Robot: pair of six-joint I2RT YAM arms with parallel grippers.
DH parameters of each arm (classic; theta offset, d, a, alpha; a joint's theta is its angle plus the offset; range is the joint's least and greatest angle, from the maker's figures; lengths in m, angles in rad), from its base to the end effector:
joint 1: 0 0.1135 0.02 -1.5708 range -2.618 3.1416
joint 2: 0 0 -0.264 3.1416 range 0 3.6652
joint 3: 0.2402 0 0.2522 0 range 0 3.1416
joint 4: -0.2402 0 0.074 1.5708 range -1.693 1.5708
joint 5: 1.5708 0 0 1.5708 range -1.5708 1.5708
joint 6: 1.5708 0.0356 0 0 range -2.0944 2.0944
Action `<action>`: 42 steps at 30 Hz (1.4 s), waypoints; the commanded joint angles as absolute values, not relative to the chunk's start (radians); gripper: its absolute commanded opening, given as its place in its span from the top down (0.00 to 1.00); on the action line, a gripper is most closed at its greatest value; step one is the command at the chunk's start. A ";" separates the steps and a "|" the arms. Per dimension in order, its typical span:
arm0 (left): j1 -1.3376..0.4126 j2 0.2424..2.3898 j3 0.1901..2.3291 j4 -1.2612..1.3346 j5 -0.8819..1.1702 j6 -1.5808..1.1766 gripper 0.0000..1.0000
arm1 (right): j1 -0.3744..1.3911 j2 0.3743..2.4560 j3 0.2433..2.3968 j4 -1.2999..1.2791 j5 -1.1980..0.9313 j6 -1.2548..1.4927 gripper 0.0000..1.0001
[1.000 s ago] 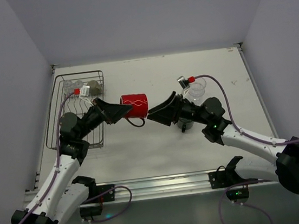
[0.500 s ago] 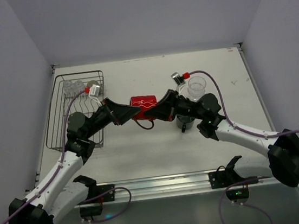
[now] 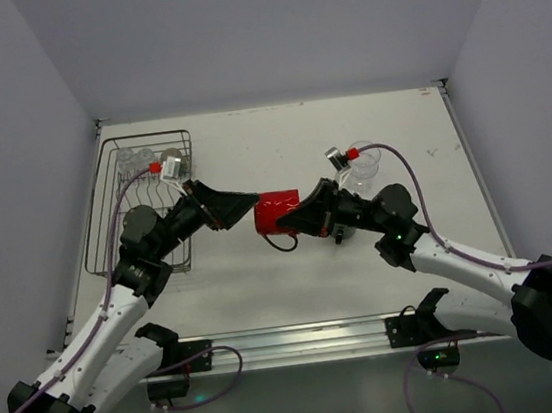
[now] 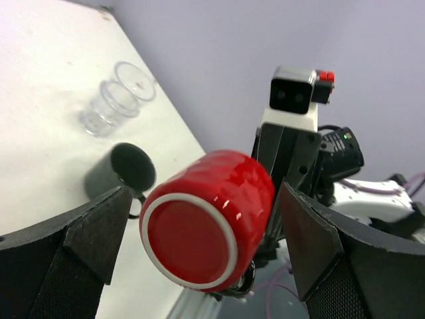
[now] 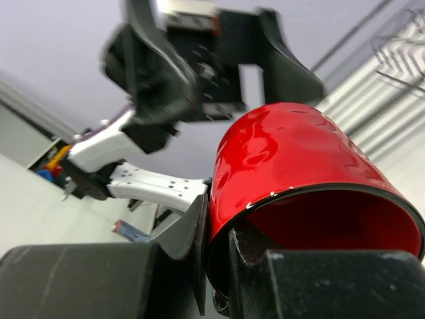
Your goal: Unload the cups from the dish rack
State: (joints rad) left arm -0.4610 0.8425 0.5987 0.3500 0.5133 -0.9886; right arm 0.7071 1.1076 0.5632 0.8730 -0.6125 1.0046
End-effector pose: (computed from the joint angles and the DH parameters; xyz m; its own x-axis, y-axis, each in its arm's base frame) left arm 0.1722 -0.1050 0.3207 -0.6367 -0.4962 -0.5902 0.5328 0.2702 -0.8019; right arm 0.1694 0.1716 0.3074 -0.6661 0.3391 -0.6643 -0.7141 -0.0329 0.6993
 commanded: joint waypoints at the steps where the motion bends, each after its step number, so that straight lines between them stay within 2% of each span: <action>1: -0.454 0.790 0.696 0.195 0.374 -0.821 0.00 | 0.704 1.026 0.566 0.702 -0.545 0.858 1.00; 6: -0.454 0.782 0.724 0.034 0.282 -0.730 0.00 | 0.706 0.992 0.584 0.529 -0.522 0.767 1.00; 11: -0.454 0.796 0.798 -0.183 0.138 -0.646 0.00 | 0.704 1.031 0.681 0.220 -0.474 0.612 1.00; 13: -0.454 0.811 0.843 -0.283 0.014 -0.597 0.00 | 0.706 1.090 0.768 0.035 -0.424 0.524 1.00; 19: -0.454 0.839 0.914 -0.440 -0.268 -0.503 0.00 | 0.729 1.255 0.948 -0.276 -0.171 0.358 1.00; 25: -0.454 0.812 0.913 -0.494 -0.448 -0.459 0.00 | 0.790 1.423 1.095 -0.400 -0.052 0.293 1.00; 32: -0.454 0.778 0.845 -0.497 -0.497 -0.449 0.00 | 0.848 1.639 1.273 -0.548 0.092 0.247 1.00; 42: -0.454 0.770 0.850 -0.474 -0.512 -0.453 0.00 | 0.891 1.792 1.345 -0.609 0.153 0.224 1.00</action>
